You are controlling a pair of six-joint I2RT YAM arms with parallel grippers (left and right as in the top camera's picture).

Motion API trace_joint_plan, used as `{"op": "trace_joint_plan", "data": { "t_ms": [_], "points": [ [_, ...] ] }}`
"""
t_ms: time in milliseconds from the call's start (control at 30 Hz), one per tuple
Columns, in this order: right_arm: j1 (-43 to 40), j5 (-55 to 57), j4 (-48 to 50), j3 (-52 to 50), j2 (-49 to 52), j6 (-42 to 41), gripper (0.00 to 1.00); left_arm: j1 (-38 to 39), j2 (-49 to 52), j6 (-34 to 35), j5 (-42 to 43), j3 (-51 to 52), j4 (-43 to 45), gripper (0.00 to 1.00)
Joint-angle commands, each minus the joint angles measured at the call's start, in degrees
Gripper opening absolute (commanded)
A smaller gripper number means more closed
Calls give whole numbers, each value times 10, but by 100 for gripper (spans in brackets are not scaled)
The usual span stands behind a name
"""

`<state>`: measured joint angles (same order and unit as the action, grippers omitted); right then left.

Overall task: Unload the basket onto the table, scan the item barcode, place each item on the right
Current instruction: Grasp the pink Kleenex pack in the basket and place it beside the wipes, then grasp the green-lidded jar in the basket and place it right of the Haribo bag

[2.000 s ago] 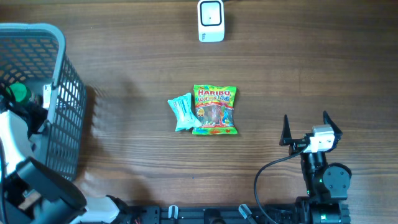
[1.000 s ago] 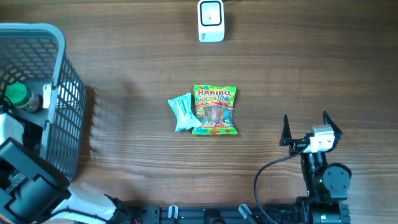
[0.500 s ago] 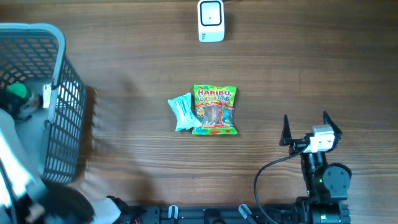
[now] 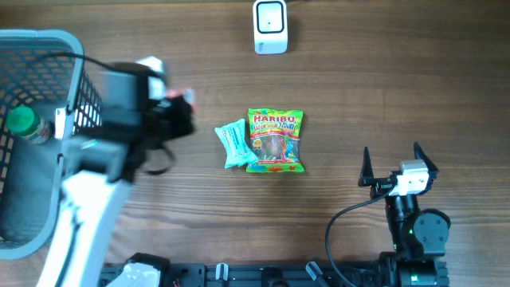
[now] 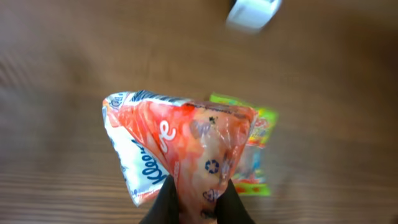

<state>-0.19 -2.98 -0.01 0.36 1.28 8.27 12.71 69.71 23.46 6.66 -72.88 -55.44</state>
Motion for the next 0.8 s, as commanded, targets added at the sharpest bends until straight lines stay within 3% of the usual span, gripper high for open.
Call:
{"op": "trace_joint_plan", "data": {
  "t_ms": [0, 100, 167, 200, 267, 300, 467, 533, 600, 633, 700, 767],
  "points": [
    [-2, -7, 1, 0, -3, 7, 100, 71, 71, 130, -74, 138, 84, 4],
    [-2, -7, 1, 0, -3, 7, 100, 104, 152, 160, -74, 219, 199, 4],
    [-2, -7, 1, 0, -3, 7, 100, 116, 195, 160, -74, 223, 217, 4],
    [-2, -7, 1, 0, -3, 7, 100, 117, 202, 160, -75, 222, 219, 14],
    [-2, -7, 1, 0, -3, 7, 100, 107, 184, 160, -96, 195, 196, 65],
    [-2, -7, 1, 0, -3, 7, 100, 100, 167, 156, -105, 168, 169, 100],
    [-2, -7, 1, 0, -3, 7, 100, 66, 68, 68, -180, -79, 6, 100],
    [-2, -7, 1, 0, -3, 7, 100, 53, 35, -14, -191, -158, 5, 100],
    [-2, -7, 1, 0, -3, 7, 100, 37, -3, -97, -251, -174, 21, 100],
    [-2, -7, 1, 0, -3, 7, 100, 17, -17, -67, -324, -174, 27, 100],
    [-2, -7, 1, 0, -3, 7, 100, -47, -26, 89, -435, -174, 9, 100],
    [-2, -7, 1, 0, -3, 7, 100, -139, -21, 168, -432, -174, -10, 100]
  ]
}}
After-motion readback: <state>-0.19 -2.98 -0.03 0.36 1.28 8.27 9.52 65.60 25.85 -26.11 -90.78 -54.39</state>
